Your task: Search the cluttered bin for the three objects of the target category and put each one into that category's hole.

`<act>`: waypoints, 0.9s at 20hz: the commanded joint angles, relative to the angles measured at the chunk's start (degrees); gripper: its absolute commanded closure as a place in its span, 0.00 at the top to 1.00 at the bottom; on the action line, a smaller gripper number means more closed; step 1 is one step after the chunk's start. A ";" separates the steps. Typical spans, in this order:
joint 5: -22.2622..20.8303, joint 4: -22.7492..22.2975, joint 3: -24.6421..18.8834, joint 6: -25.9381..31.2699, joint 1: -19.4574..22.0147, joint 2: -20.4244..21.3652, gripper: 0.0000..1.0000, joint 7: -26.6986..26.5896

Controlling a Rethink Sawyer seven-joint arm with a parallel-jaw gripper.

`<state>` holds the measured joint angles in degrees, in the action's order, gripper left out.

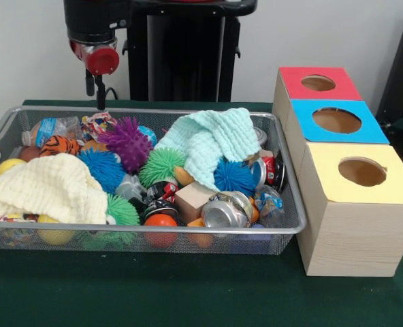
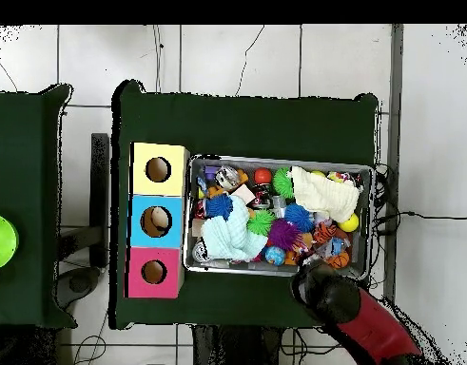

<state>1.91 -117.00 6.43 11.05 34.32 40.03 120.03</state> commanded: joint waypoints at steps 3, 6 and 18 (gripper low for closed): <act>-6.07 1.30 -7.80 -0.64 4.04 -0.87 1.00 -0.85; -7.44 2.15 -8.69 0.73 6.02 0.00 1.00 -1.78; -10.23 5.94 -9.72 6.61 9.08 1.11 1.00 -2.79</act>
<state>-5.56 -115.48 1.94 12.74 43.21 40.46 120.03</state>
